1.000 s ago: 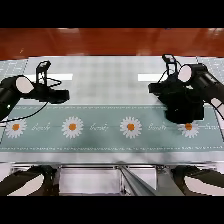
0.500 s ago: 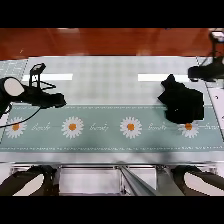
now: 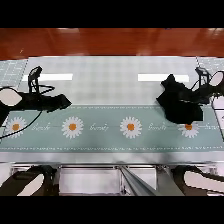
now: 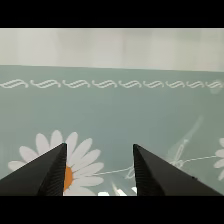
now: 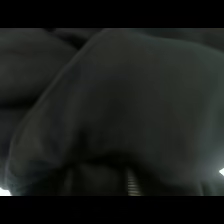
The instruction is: Fold the shirts.
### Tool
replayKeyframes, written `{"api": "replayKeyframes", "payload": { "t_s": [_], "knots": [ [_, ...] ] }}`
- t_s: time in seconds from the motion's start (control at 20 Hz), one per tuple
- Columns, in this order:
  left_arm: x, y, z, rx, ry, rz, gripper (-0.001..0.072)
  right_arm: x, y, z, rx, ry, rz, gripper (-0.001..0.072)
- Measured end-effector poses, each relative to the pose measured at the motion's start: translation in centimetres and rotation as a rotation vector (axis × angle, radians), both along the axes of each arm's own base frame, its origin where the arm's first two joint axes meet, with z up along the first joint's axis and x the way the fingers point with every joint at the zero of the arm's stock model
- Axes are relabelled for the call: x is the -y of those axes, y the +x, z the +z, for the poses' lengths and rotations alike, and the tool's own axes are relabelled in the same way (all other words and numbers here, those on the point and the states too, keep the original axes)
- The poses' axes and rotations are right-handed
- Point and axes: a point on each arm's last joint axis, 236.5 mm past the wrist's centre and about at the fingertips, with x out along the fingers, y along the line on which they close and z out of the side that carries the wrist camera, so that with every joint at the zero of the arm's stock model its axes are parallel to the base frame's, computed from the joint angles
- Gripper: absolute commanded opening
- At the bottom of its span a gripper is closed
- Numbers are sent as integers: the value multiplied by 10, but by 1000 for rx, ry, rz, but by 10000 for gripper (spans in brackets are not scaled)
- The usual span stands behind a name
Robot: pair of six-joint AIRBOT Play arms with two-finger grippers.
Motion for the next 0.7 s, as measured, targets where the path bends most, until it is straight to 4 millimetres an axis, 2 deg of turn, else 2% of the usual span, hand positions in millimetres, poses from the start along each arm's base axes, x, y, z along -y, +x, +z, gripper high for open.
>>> {"api": "replayKeyframes", "payload": {
  "t_s": [0.15,0.2,0.3,0.4,0.5,0.6,0.7],
  "knots": [
    [4,-3,12,30,-21,-9,508,-6,4,-2,4,34,-3,27],
    [4,-3,18,53,-17,-14,508,-9,10,7,25,46,8,27],
    [-2,-7,30,98,14,-29,508,-14,26,44,111,59,40,27],
    [-9,-12,44,147,54,-42,508,-17,44,98,233,50,73,27],
    [-18,-21,56,185,105,-51,508,-22,55,170,383,18,117,27],
    [-35,-30,67,212,172,-19,507,-34,55,250,549,-16,165,27],
    [-53,-36,77,240,232,26,507,-48,44,325,707,-53,213,27]
  ]
}}
